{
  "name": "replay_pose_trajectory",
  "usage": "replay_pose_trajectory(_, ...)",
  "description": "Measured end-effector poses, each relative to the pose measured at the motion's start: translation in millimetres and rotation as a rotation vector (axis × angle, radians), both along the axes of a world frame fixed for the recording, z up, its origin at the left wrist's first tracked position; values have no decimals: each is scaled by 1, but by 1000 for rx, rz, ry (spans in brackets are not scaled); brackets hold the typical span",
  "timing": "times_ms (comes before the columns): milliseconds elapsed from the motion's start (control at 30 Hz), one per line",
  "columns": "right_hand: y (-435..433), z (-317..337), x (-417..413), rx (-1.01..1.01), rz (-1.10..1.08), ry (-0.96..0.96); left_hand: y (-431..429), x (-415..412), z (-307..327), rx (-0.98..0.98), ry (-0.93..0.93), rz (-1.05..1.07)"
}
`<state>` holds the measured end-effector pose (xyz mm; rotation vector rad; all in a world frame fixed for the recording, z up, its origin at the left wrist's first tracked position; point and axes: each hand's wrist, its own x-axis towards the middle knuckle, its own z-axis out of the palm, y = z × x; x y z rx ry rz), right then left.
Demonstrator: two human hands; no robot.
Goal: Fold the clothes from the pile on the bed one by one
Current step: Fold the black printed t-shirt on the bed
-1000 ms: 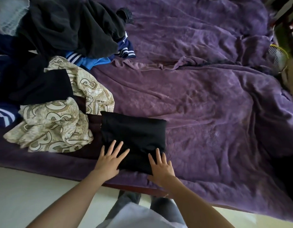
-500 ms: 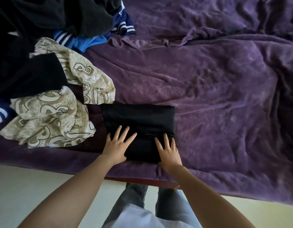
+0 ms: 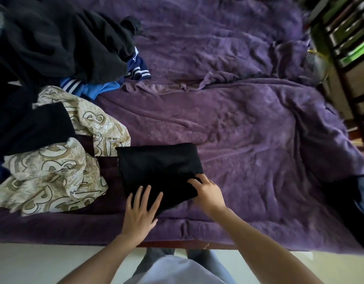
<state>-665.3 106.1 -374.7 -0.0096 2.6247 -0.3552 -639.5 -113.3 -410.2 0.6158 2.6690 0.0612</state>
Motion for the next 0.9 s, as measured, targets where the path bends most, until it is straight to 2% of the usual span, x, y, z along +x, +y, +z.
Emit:
replay_pose_trajectory(167, 18, 34, -13, 52, 102, 52, 17, -24, 23, 98, -30, 12)
replay_pose_trajectory(433, 102, 106, -26, 105, -75, 235, 90, -107, 103, 212, 311, -219)
replay_pose_trajectory(667, 208, 160, -11, 125, -261, 468, 211, -145, 170, 306, 555, -422)
replay_pose_trajectory(900, 321, 212, 35, 336, -427, 736, 391, -168, 210, 552, 802, -614)
